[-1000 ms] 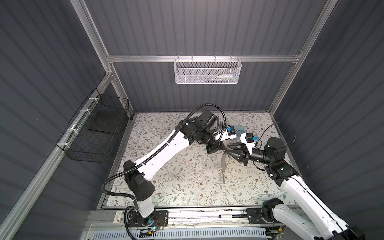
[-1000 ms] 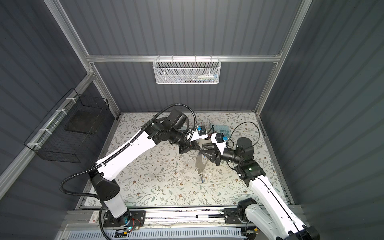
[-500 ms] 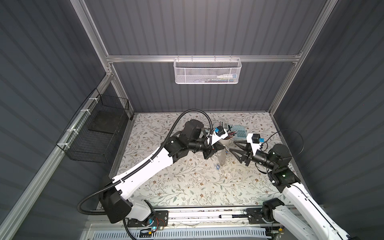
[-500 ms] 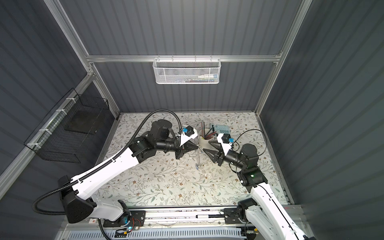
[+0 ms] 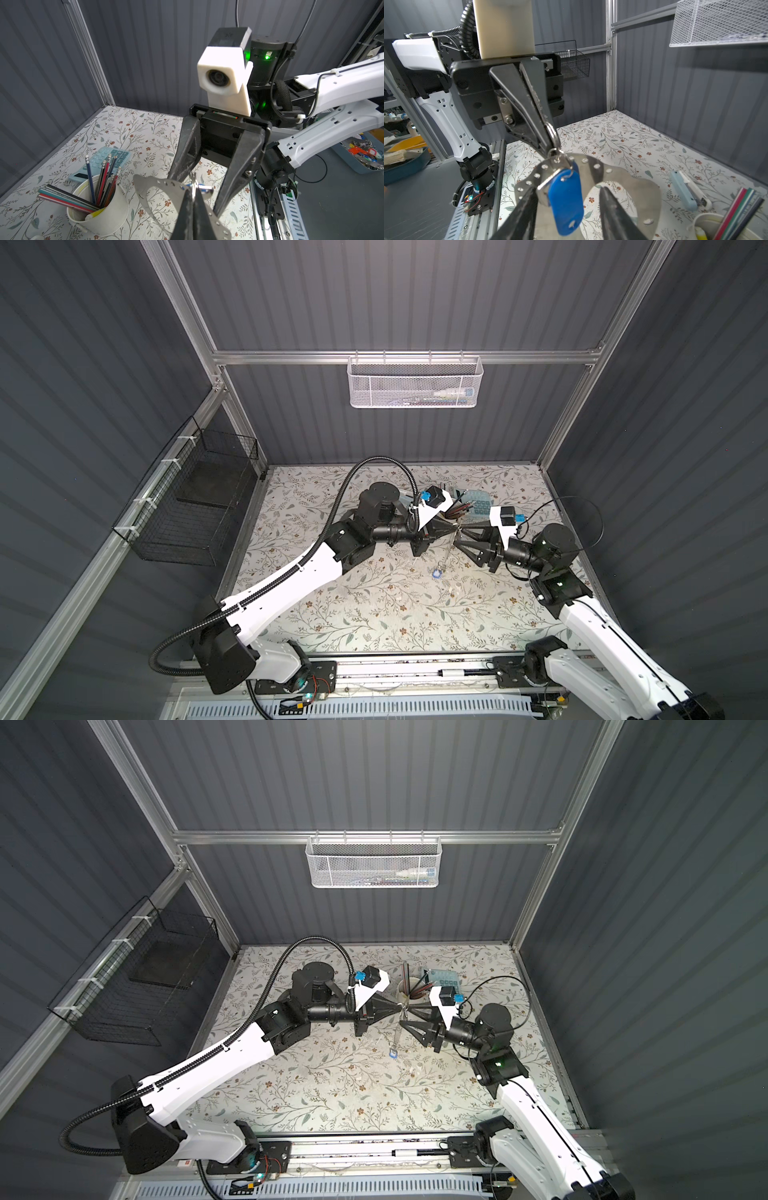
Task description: Put the keys on the keyring
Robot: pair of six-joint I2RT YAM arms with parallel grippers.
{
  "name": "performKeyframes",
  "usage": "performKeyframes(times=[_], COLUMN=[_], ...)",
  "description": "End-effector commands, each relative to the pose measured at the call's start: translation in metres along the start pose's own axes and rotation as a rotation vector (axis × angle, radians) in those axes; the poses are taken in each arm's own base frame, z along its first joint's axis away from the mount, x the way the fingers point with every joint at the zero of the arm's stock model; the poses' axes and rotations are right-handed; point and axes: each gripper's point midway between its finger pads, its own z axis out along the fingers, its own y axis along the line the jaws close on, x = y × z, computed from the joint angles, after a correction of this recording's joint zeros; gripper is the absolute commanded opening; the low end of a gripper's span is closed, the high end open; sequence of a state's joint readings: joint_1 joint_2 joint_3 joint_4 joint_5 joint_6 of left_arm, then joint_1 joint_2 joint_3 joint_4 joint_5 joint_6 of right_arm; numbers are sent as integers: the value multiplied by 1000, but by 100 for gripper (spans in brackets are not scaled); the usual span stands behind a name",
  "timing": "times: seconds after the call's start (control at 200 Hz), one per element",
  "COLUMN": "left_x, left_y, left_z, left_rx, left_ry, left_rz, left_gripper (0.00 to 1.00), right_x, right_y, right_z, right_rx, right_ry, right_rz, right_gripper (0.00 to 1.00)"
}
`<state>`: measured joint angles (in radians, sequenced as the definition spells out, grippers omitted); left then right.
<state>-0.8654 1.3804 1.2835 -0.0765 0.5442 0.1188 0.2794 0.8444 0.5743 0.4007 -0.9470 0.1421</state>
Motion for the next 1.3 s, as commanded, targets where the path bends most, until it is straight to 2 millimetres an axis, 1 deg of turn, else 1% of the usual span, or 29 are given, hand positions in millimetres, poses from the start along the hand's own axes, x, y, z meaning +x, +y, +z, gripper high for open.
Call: performKeyframes(times=[0.0, 0.04, 0.105, 0.18, 0.33, 0.505, 0.846, 1.001, 1.136, 1.296], left_x=[-14, -14, -14, -15, -17, -30, -49, -49, -39, -35], left_y=[-7, -7, -6, -6, -6, -4, -9, -11, -10, -8], left_z=[-2, -2, -1, -1, 0, -4, -4, 0, 6, 2], left_rx=[33, 32, 30, 30, 35, 18, 51, 79, 93, 65], left_ry=[-48, -45, -45, -47, -43, -80, -147, -162, -142, -138], left_rz=[18, 17, 16, 14, 9, 10, 34, 16, -18, -19], left_gripper=[0, 0, 0, 0, 0, 0, 0, 0, 0, 0], right_x=[-18, -19, -19, -18, -15, -10, 6, 9, 9, 9], right_y=[8, 7, 5, 2, 1, -2, -3, -1, -1, -4], right_z=[1, 1, 1, 1, 0, -1, 3, 5, 6, 5], right_rx=[-34, -30, -23, -4, 5, 32, 13, -3, -5, 19], right_ry=[-36, -35, -36, -35, -26, -8, 26, 42, 48, 42], right_rz=[-46, -44, -43, -36, -37, -34, 26, 32, 40, 47], right_gripper=[40, 35, 24, 13, 0, 0, 0, 0, 0, 0])
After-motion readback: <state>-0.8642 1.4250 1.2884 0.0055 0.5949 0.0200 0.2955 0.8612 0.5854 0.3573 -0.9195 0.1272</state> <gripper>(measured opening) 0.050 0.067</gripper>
